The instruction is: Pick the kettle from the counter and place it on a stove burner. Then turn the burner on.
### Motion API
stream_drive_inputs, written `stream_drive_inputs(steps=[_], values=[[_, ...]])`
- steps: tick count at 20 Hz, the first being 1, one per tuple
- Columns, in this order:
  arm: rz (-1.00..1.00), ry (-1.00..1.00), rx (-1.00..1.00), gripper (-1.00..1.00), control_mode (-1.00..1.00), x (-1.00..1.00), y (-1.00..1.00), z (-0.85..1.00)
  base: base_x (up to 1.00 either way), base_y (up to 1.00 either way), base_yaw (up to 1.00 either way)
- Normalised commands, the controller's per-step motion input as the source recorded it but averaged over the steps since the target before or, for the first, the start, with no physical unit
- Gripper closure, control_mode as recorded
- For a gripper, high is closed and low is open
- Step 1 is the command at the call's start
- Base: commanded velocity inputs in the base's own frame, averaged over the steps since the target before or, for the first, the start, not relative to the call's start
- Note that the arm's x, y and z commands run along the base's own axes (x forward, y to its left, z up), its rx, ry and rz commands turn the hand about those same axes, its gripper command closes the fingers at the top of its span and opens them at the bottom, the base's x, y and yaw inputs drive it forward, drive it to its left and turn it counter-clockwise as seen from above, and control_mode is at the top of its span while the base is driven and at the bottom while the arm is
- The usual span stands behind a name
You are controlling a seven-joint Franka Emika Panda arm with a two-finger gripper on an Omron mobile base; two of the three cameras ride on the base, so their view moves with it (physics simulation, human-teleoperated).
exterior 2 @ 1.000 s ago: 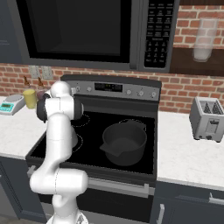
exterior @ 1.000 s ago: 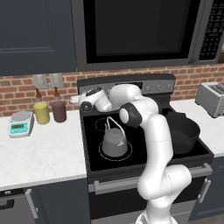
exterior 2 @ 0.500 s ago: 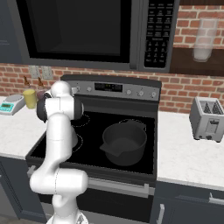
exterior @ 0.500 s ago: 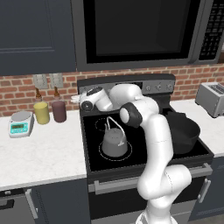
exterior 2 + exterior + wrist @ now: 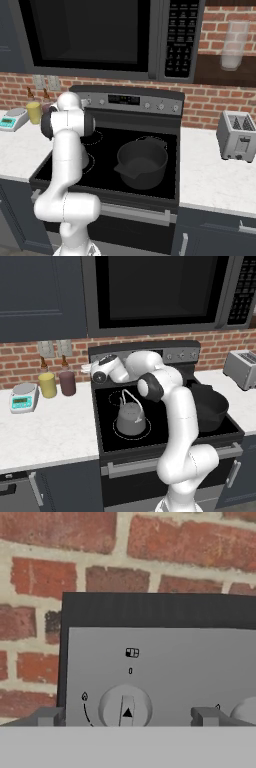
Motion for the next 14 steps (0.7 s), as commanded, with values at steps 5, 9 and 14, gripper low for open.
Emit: stream_drive_inputs(steps=[5, 9, 14], values=[[0.00, 0.00, 0.00, -1.00, -1.00, 0.09, 0.00, -0.02, 0.00, 0.00, 0.00], [0.00, 0.00, 0.00, -1.00, -1.00, 0.01, 0.00, -0.10, 0.00, 0.00, 0.00], [0.00, 0.00, 0.00, -1.00, -1.00, 0.00, 0.00, 0.00, 0.00, 0.00, 0.00]])
